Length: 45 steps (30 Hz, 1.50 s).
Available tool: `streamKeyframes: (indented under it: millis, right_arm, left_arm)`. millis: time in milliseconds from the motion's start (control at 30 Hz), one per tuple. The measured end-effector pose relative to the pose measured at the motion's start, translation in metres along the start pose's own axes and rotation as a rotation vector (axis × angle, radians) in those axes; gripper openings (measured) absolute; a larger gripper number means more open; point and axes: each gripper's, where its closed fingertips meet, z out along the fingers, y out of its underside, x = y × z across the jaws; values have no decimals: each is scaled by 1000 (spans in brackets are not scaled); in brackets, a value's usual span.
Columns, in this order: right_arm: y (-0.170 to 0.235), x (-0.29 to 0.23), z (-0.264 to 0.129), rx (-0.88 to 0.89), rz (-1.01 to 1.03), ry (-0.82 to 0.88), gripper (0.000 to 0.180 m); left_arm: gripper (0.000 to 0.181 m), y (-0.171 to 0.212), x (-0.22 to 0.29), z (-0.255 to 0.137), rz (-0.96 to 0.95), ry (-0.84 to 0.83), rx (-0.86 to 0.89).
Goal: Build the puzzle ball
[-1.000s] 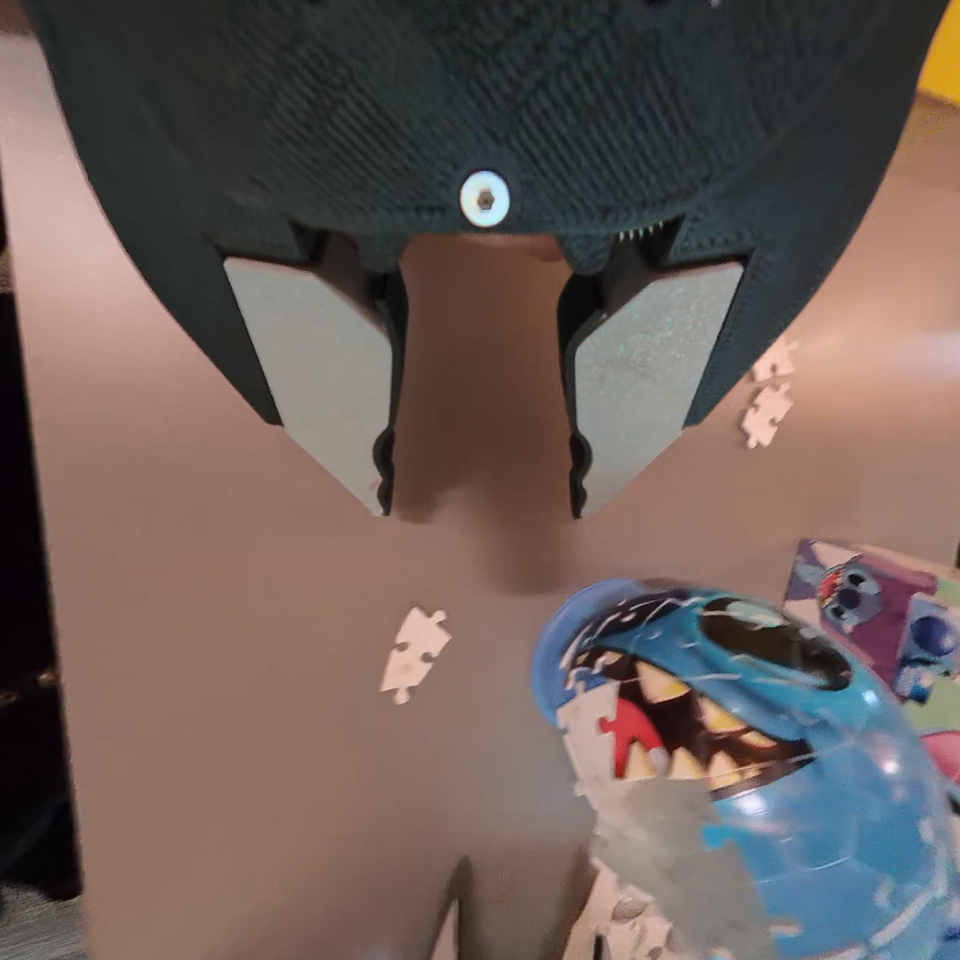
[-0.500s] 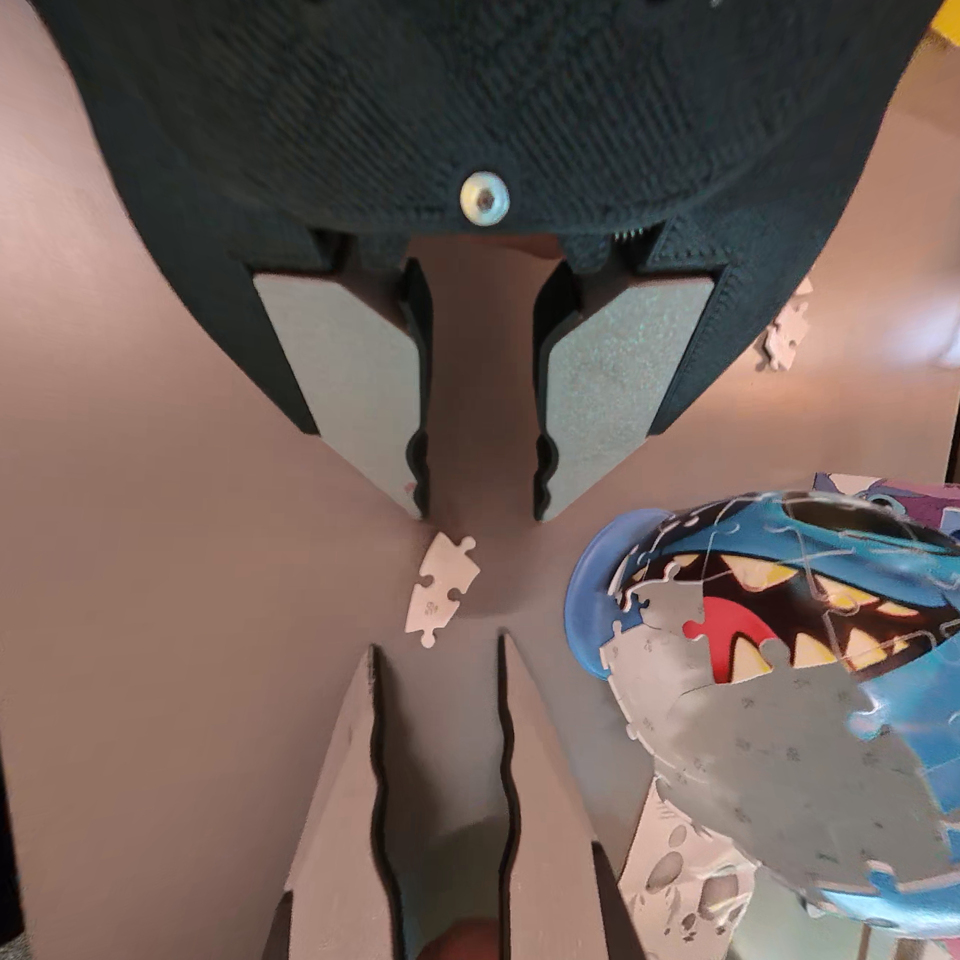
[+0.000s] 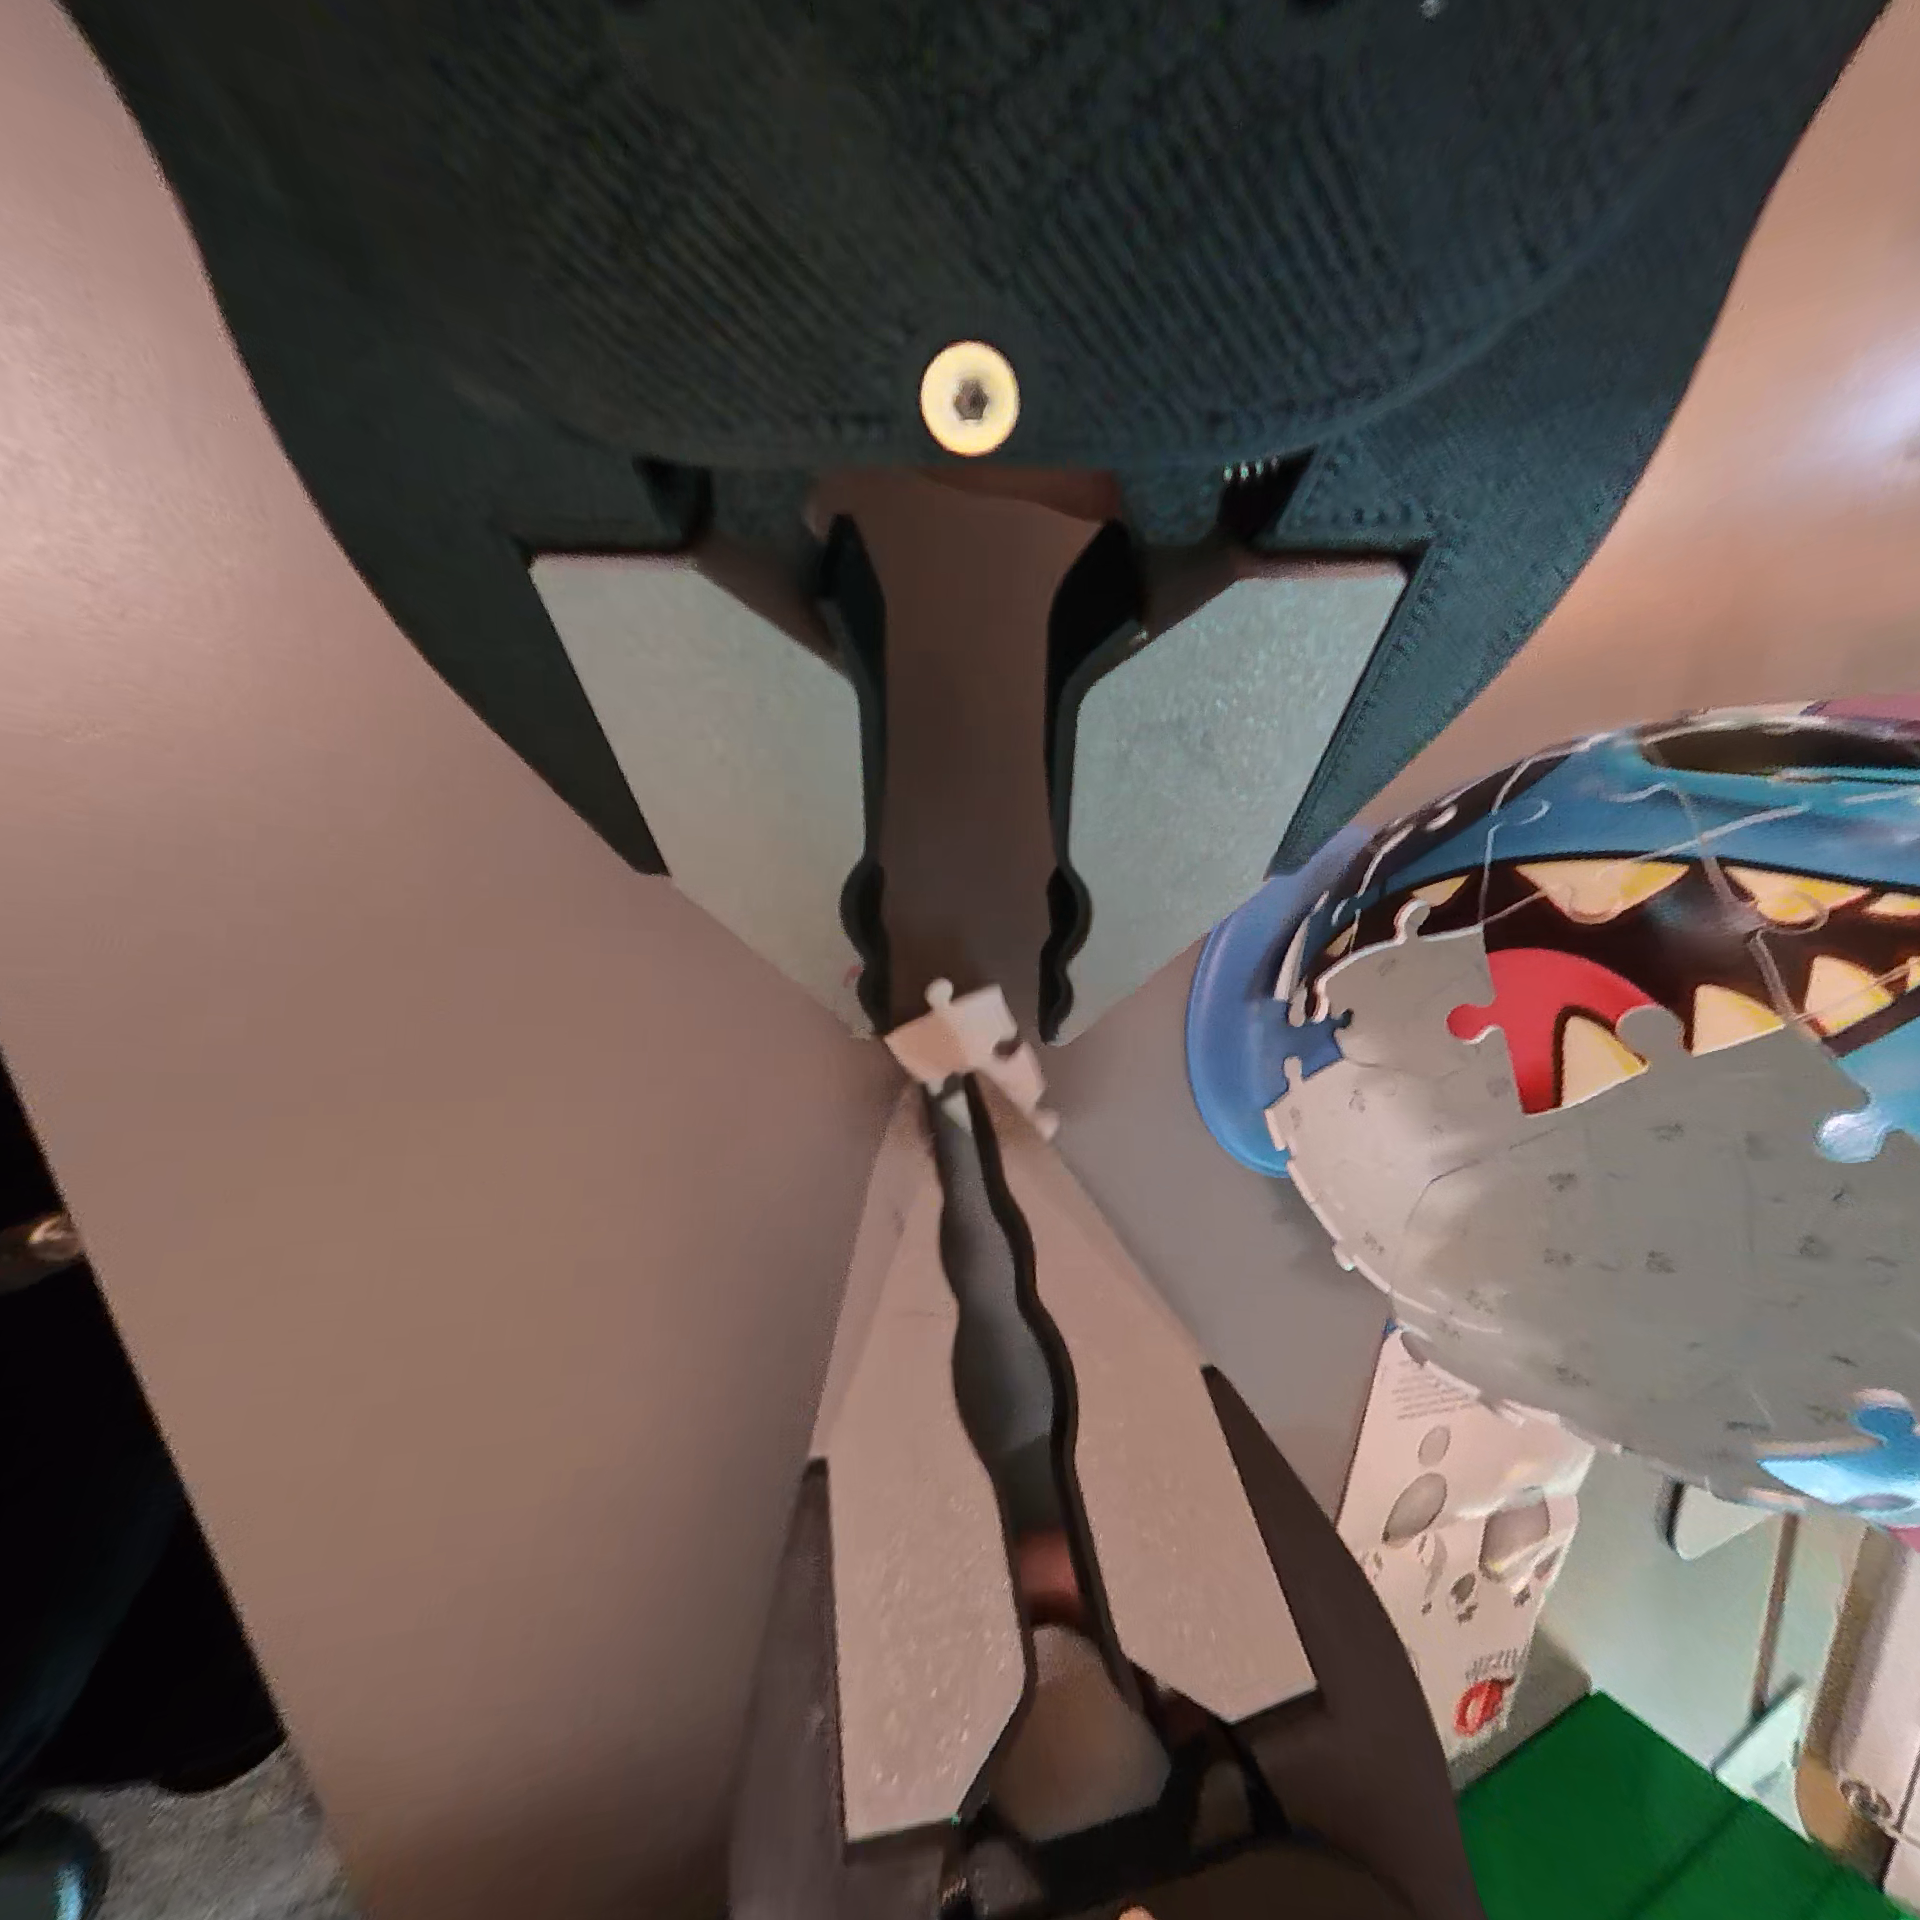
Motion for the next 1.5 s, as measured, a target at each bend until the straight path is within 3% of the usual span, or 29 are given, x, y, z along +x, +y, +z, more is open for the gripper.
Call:
streamKeyframes:
  millis: [67, 200, 400, 600, 800, 1000, 1367, 1500]
  right_arm:
    - [2, 4, 0, -10, -13, 38, 1]
    - [2, 5, 0, -14, -36, 60, 0]
    - [14, 18, -15, -23, 52, 66, 32]
    - [15, 18, -12, -22, 147, 26, 31]
    - [13, 18, -9, -41, 220, 30, 50]
    - [10, 8, -7, -30, 210, -15, 31]
    - [10, 13, -6, -27, 238, 1, 42]
    - [11, 14, -5, -28, 266, -5, 29]
  left_arm:
    - [16, -2, 4, 2, -8, 21, 27]
    - [14, 0, 0, 4, -4, -25, 27]
    - [9, 7, -4, 1, -18, -49, 20]
    - [2, 9, -5, 3, -11, -58, 4]
    - [0, 9, -3, 4, 3, -61, 0]
    - [0, 2, 1, 8, 29, -54, 11]
    - [0, -1, 3, 9, 56, -65, 17]
    - [0, 0, 3, 9, 46, -61, 15]
